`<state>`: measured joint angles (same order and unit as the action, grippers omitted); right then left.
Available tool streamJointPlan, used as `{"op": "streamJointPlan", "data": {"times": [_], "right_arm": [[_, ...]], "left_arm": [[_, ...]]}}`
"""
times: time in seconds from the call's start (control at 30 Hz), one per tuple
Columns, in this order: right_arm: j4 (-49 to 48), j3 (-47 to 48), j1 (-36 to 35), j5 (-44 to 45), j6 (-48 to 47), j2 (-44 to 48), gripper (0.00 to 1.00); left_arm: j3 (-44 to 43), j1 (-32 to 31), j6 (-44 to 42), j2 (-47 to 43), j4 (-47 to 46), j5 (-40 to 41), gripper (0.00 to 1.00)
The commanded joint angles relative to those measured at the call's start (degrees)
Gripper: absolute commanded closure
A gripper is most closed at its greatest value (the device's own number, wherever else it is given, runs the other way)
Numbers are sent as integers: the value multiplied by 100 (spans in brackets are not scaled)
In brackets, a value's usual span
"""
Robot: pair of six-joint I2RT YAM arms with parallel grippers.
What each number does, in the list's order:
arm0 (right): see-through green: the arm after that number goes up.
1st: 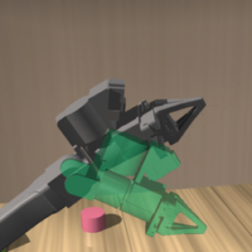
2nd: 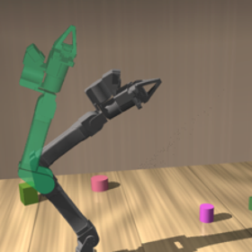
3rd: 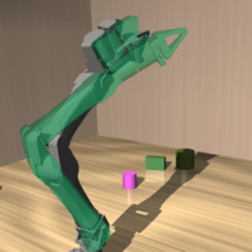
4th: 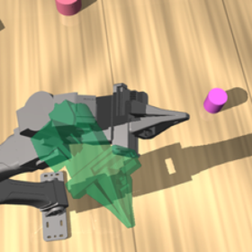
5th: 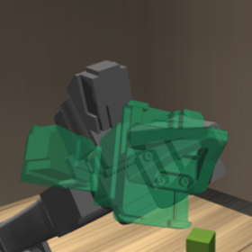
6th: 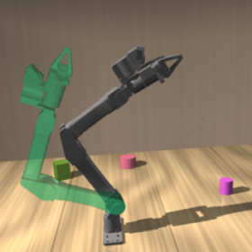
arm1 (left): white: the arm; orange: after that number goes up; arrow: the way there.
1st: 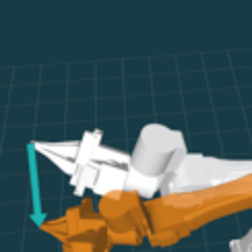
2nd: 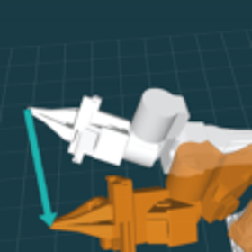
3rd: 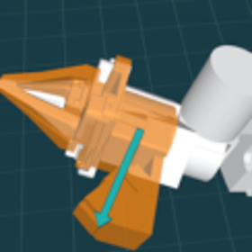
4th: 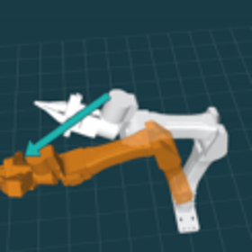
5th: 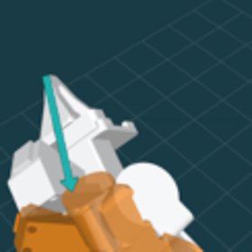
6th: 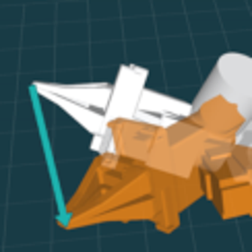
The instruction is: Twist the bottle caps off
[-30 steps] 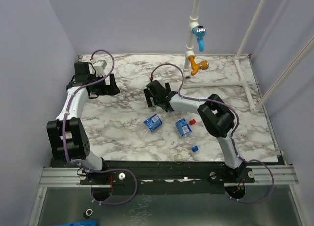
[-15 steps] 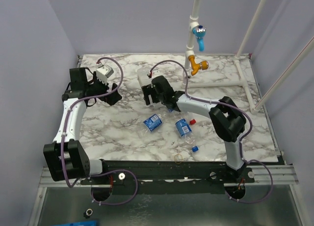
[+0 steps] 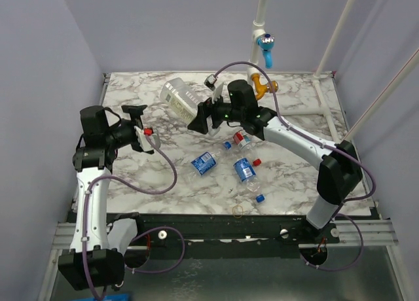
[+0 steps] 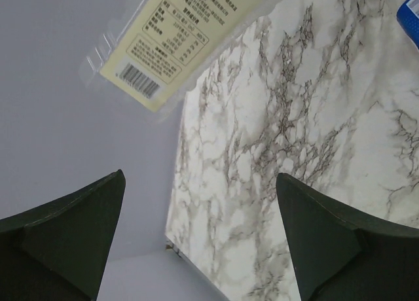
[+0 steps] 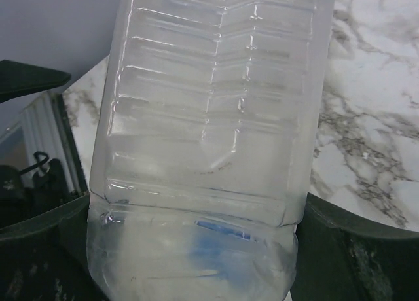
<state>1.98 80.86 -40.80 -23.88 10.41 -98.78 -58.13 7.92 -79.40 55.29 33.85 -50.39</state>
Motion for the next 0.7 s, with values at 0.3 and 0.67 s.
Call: {"op": "streamJointPlan", "data": {"times": [0.3,0.67], "right_arm": [[1470,988,-109,-1201,480,-135,27],[2567,2008,-357,-448,330,-824,28]], "left_arm": [[936,-484,-2577,-723,-922,-903,1],[1198,-1211,-2246,-798,-1703,-465,1]]}}
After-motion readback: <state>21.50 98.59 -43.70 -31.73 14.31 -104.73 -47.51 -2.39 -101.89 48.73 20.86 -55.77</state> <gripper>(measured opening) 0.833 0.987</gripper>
